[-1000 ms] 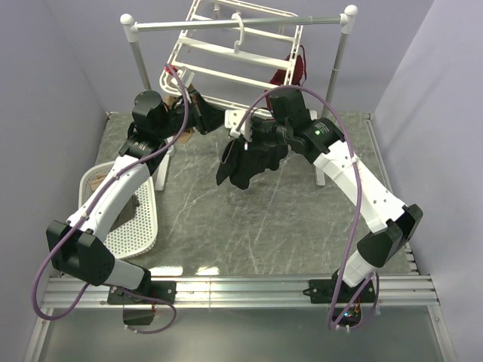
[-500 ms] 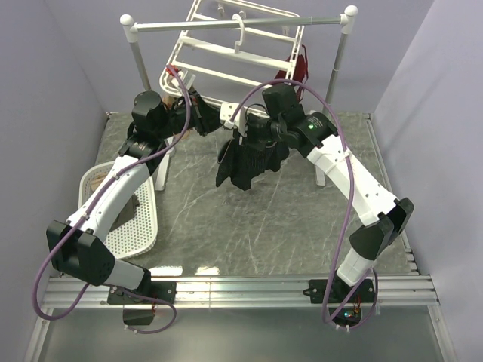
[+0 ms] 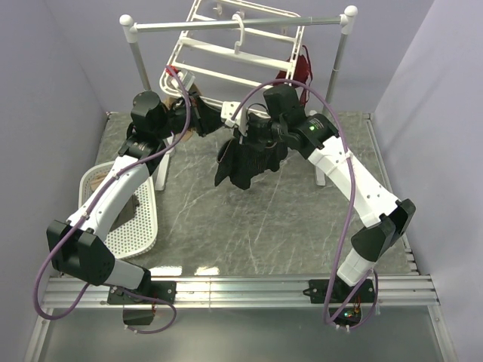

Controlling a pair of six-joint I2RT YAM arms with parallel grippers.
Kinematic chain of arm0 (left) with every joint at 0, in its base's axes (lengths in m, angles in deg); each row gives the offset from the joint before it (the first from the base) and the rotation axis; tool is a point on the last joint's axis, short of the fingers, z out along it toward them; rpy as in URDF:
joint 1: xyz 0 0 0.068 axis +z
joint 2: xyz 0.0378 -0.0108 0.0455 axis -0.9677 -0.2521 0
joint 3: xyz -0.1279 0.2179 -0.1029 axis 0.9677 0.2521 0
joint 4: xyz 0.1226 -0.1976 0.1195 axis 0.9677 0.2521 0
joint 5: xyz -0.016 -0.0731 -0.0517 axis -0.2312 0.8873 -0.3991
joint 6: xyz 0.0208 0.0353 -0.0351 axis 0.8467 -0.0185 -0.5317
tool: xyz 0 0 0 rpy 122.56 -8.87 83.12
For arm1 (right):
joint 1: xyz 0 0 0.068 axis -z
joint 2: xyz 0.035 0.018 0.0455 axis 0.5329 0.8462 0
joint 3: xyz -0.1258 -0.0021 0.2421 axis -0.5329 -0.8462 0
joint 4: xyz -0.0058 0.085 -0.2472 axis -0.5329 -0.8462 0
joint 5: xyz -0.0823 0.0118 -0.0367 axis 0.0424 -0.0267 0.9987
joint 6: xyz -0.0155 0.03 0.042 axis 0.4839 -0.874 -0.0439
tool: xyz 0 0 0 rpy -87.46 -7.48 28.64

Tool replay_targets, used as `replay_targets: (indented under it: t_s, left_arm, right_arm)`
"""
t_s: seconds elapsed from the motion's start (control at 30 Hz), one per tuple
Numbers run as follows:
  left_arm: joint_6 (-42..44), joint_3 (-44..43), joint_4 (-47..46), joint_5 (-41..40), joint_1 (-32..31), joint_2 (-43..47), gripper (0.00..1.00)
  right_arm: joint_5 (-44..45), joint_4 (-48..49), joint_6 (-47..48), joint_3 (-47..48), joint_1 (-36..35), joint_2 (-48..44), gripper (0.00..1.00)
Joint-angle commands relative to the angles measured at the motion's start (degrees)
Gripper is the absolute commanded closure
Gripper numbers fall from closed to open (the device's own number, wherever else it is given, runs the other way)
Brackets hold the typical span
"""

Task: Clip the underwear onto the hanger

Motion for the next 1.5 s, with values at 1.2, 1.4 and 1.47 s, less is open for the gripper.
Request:
replay_targets:
  t_s: [1.2,1.4,1.47]
  left_arm:
    - [-4.4,0.1,-1.1,4.4,-1.0,-0.7,1.00]
    - [-3.4,0.0,-1.1,4.9,-1.3,-0.6,1.00]
    - [-2.6,0.4,-1.3,4.6,-1.7,-0.3,1.00]
  right_arm:
    - [14.4,13.2,5.9,-11.0,-3.7,-9.8,1.00]
    - [15.2,12.7,6.0,-9.8,-3.6,-9.1,1.00]
    - [15.1,11.6,5.5,-8.5,-3.7,-8.0,1.00]
